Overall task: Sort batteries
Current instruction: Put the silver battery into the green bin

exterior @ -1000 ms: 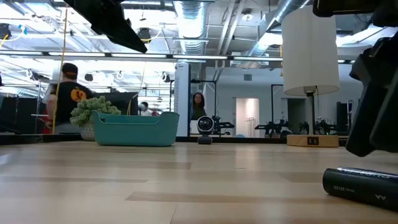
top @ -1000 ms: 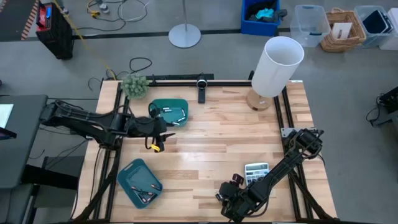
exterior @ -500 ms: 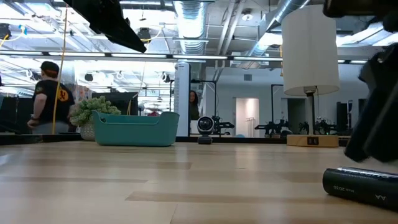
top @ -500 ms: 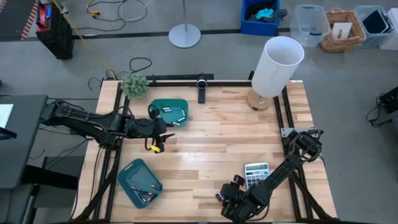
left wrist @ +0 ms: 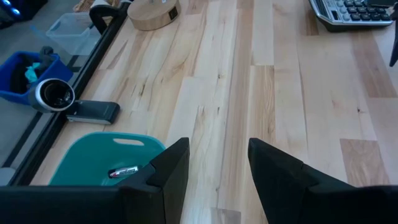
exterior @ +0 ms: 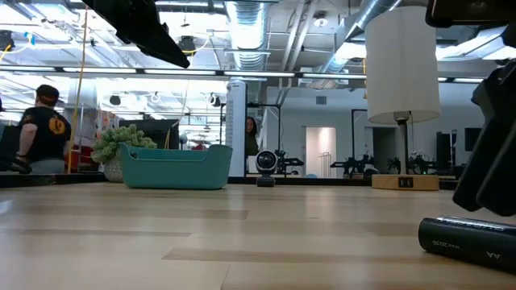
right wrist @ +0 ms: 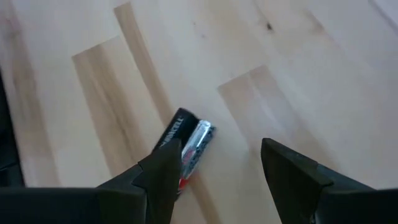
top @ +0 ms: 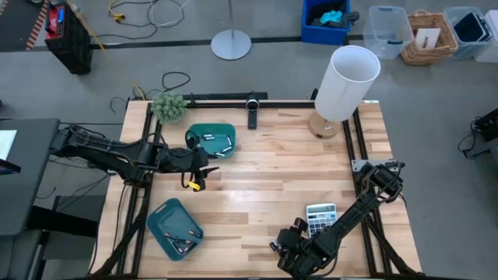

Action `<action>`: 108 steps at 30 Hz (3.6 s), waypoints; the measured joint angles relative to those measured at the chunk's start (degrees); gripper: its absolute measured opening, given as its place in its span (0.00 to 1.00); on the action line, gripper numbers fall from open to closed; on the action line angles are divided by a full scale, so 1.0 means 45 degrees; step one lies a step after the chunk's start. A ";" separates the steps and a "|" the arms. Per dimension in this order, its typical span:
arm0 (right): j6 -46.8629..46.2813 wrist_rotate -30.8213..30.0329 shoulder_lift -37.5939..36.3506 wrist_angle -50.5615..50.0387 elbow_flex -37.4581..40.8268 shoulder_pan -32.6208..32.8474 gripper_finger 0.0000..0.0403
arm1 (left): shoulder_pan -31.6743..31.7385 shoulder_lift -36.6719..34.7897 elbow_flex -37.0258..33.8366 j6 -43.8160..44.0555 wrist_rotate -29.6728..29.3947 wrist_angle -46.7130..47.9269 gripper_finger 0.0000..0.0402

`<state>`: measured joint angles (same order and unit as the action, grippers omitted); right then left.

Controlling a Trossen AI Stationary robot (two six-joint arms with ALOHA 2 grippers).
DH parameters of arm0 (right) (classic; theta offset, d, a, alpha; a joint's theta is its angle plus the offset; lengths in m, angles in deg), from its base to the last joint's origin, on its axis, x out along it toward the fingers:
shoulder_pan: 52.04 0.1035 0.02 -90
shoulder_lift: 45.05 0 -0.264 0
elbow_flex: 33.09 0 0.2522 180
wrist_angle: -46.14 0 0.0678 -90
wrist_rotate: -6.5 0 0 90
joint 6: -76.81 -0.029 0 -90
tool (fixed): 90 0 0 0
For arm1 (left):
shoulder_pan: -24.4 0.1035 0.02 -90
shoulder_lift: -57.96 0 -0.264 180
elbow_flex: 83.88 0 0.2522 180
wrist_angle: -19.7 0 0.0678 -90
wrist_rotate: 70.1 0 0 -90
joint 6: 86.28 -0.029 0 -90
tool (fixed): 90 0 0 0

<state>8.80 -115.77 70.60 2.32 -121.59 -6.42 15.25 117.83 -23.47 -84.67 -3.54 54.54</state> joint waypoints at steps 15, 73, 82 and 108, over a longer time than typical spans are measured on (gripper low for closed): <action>0.0080 0.0154 0.0000 -0.0032 0.0000 0.0000 0.59 | 0.0000 0.0000 0.0000 -0.0010 0.0000 0.0000 0.40; 0.1134 0.0495 0.0549 -0.1419 -0.0036 -0.1031 0.09 | 0.0000 0.0005 0.0015 0.0025 -0.0277 0.0233 0.40; 0.1184 -0.0695 0.0616 -0.1744 0.0024 -0.1453 0.06 | 0.0000 0.0005 0.0015 -0.0243 -0.0277 0.0319 0.40; 0.9847 -0.3484 0.0643 0.3968 0.0021 -0.5838 0.05 | 0.0310 -0.1158 0.0010 0.0542 -0.1750 0.2304 0.40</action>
<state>53.11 -131.45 73.50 20.18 -121.50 -32.69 16.64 112.62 -23.42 -82.23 -11.41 64.91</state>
